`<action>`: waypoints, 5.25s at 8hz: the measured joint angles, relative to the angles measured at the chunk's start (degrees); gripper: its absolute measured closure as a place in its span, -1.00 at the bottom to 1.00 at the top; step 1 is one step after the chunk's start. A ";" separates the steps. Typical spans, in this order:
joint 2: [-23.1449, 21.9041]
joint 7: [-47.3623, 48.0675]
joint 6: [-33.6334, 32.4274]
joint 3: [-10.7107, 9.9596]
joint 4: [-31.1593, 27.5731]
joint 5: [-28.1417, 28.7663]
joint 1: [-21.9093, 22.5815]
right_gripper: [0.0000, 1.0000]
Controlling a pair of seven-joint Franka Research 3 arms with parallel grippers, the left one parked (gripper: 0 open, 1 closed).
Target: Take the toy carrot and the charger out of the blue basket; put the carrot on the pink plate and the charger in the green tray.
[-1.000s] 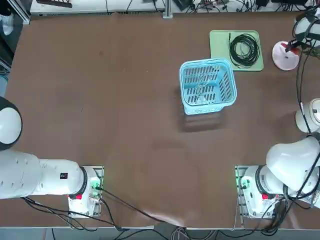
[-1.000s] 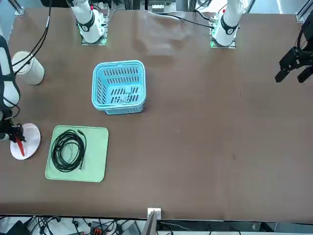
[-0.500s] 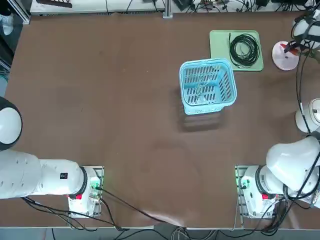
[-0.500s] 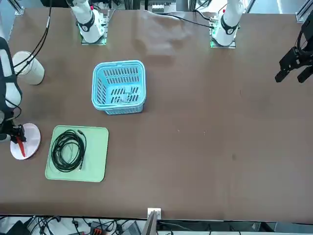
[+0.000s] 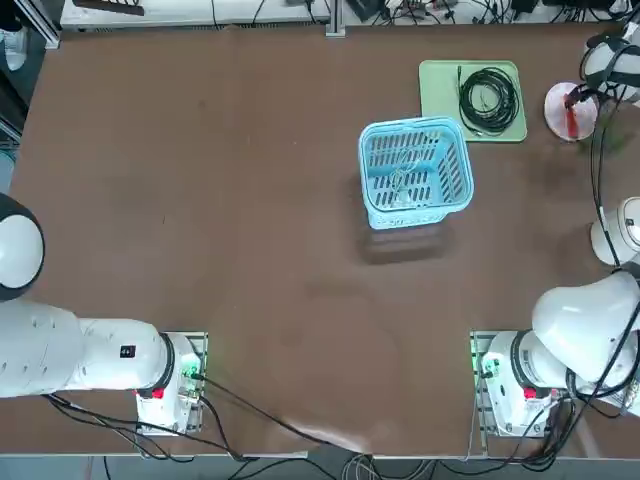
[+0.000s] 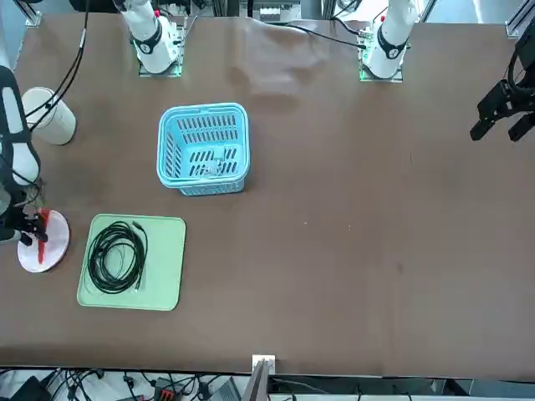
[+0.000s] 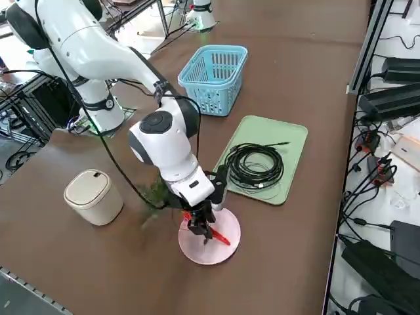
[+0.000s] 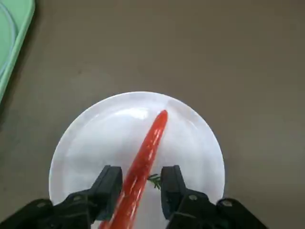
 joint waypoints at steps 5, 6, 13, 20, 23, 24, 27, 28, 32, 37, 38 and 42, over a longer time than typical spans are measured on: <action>-0.34 -0.01 -7.92 0.94 4.20 0.00 0.19 -1.00; -0.81 -0.01 -14.22 1.25 7.46 0.01 0.47 -1.00; -20.72 30.61 -51.11 2.24 9.00 0.36 15.84 -1.00; -34.02 75.60 -41.74 2.63 -12.29 0.30 46.10 -1.00; -33.11 85.43 -30.93 2.61 -20.14 0.27 54.28 -1.00; -32.72 86.44 -29.51 2.57 -21.15 0.27 55.24 -1.00; -32.25 86.65 -24.13 2.37 -24.97 0.27 56.42 -1.00; -31.63 86.65 -22.53 2.37 -25.82 0.27 57.11 -1.00; -28.05 86.79 -19.38 2.33 -26.29 0.08 59.11 -1.00; -21.98 82.19 -12.65 2.17 -26.33 -3.47 59.31 -1.00; -21.66 80.65 -12.43 1.98 -26.31 -3.47 59.30 -1.00; -20.77 79.44 -11.41 1.86 -26.29 -3.47 59.54 -1.00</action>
